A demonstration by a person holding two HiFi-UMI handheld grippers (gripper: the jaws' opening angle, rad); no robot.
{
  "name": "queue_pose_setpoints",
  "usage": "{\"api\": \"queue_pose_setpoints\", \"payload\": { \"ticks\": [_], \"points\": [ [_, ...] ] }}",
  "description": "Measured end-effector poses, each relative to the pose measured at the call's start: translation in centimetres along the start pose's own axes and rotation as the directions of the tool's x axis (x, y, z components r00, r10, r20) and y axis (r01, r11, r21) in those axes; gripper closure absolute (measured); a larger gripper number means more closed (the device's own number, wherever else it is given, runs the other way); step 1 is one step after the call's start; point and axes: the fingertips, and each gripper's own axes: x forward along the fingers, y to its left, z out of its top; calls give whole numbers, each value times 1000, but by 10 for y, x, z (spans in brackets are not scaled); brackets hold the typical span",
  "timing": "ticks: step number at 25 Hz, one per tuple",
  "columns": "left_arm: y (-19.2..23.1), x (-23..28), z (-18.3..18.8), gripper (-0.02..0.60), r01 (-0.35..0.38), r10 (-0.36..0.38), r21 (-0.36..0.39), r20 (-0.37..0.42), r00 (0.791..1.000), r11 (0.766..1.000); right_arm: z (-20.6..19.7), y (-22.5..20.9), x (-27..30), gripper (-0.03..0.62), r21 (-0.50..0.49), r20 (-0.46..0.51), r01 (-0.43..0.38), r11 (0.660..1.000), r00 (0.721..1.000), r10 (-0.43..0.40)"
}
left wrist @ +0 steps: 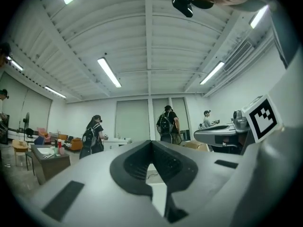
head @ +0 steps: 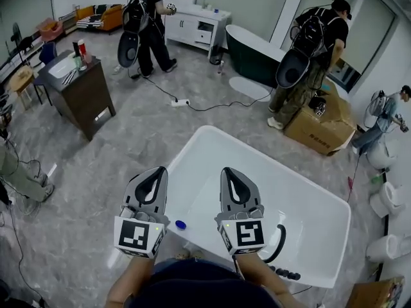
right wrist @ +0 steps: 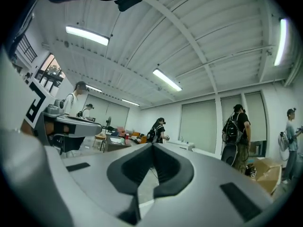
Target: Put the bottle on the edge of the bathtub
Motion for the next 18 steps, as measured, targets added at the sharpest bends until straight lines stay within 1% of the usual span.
{"api": "queue_pose_setpoints", "payload": {
  "ticks": [3,6,11,18],
  "points": [
    [-2,-5,10,559,-5,5,11,4,1000,1000,13,-1,-5,566,0,5,15,1000,1000,-15],
    [-5,-8,12,559,-1,1,37,8,1000,999,15,-1,-12,566,-1,1,27,1000,1000,-27],
    [-8,-6,9,559,9,-9,21,1,1000,1000,16,-2,-16,566,1,4,39,999,999,-39],
    [-15,-7,6,558,18,-18,20,-3,1000,1000,12,-4,-21,566,0,-1,23,1000,1000,-23]
  ]
}}
